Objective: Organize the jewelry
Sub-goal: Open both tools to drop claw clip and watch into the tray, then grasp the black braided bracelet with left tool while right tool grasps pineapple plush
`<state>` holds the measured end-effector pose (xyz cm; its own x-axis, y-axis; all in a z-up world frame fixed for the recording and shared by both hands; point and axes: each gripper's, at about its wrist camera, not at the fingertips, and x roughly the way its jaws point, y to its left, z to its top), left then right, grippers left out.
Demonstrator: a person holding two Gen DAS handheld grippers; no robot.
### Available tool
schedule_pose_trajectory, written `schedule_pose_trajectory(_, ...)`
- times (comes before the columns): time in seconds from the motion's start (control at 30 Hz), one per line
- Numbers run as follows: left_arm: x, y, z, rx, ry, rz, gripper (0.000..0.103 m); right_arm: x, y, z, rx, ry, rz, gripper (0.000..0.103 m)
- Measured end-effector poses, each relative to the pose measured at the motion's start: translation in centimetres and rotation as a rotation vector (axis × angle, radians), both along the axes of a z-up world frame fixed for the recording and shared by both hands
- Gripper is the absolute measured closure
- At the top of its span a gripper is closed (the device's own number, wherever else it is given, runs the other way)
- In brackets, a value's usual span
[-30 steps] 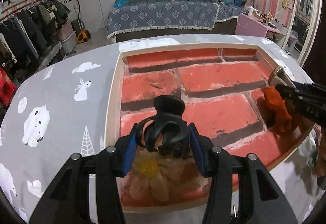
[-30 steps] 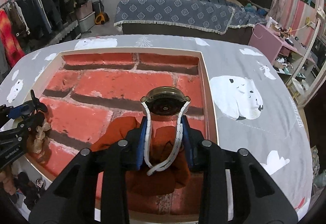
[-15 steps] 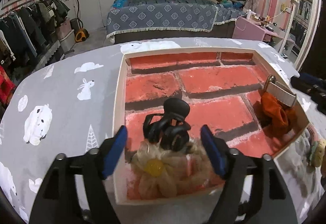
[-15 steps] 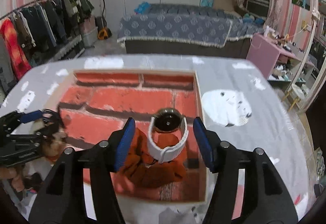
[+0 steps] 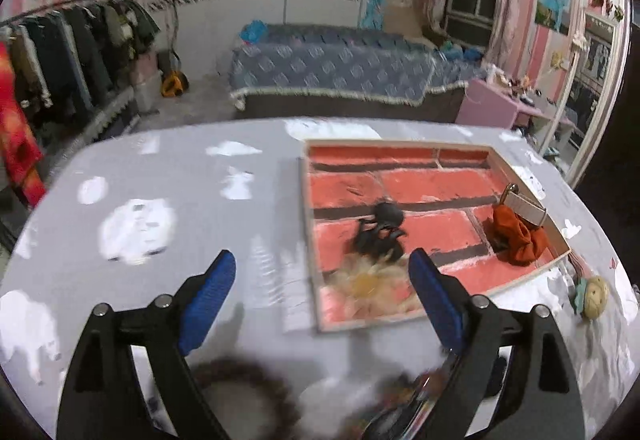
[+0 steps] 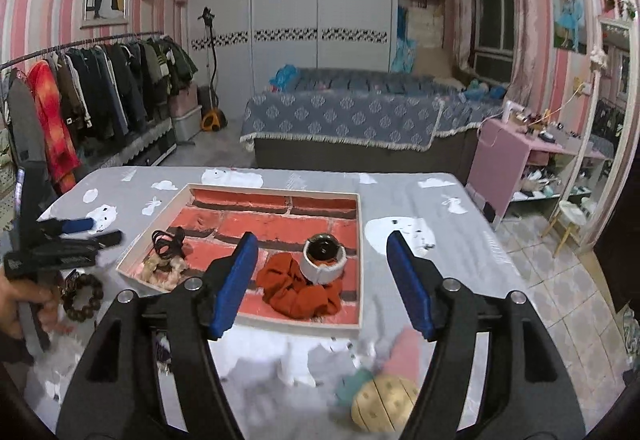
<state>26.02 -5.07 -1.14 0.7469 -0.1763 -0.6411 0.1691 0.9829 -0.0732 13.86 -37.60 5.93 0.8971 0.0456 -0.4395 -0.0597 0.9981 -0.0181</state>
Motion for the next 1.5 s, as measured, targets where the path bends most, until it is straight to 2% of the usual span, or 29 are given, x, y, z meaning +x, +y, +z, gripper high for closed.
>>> schedule_pose_trajectory(0.17,-6.8,4.7,0.4,0.053,-0.077,0.027,0.016,-5.1,-1.3,-1.8,0.040,-0.057,0.000,0.035)
schedule_pose_trajectory(0.33,-14.0,9.7,-0.5,0.107,-0.143,0.128,0.016,-9.3,-1.4,-6.1,0.000,0.002,-0.012,0.034)
schedule_pose_trajectory(0.47,-16.9,11.0,-2.0,0.112,-0.130,0.174,0.016,-11.0,-2.0,-8.7,0.063,0.047,-0.044,0.034)
schedule_pose_trajectory(0.57,-17.1,11.4,-2.9,0.088,-0.098,0.179,0.016,-10.6,-2.4,-9.4,0.099,0.070,-0.067,0.034)
schedule_pose_trajectory(0.73,-17.2,10.8,-3.4,0.059,-0.081,0.167,0.016,-9.8,-1.6,-9.0,0.064,0.073,-0.053,0.034)
schedule_pose_trajectory(1.3,-16.0,8.9,-3.3,0.067,-0.085,0.143,0.016,-8.4,-2.1,-9.6,0.049,0.098,-0.056,0.032)
schedule_pose_trajectory(1.5,-15.1,7.9,-3.1,0.082,-0.087,0.131,0.016,-6.9,-2.7,-10.0,0.022,0.137,-0.053,0.030)
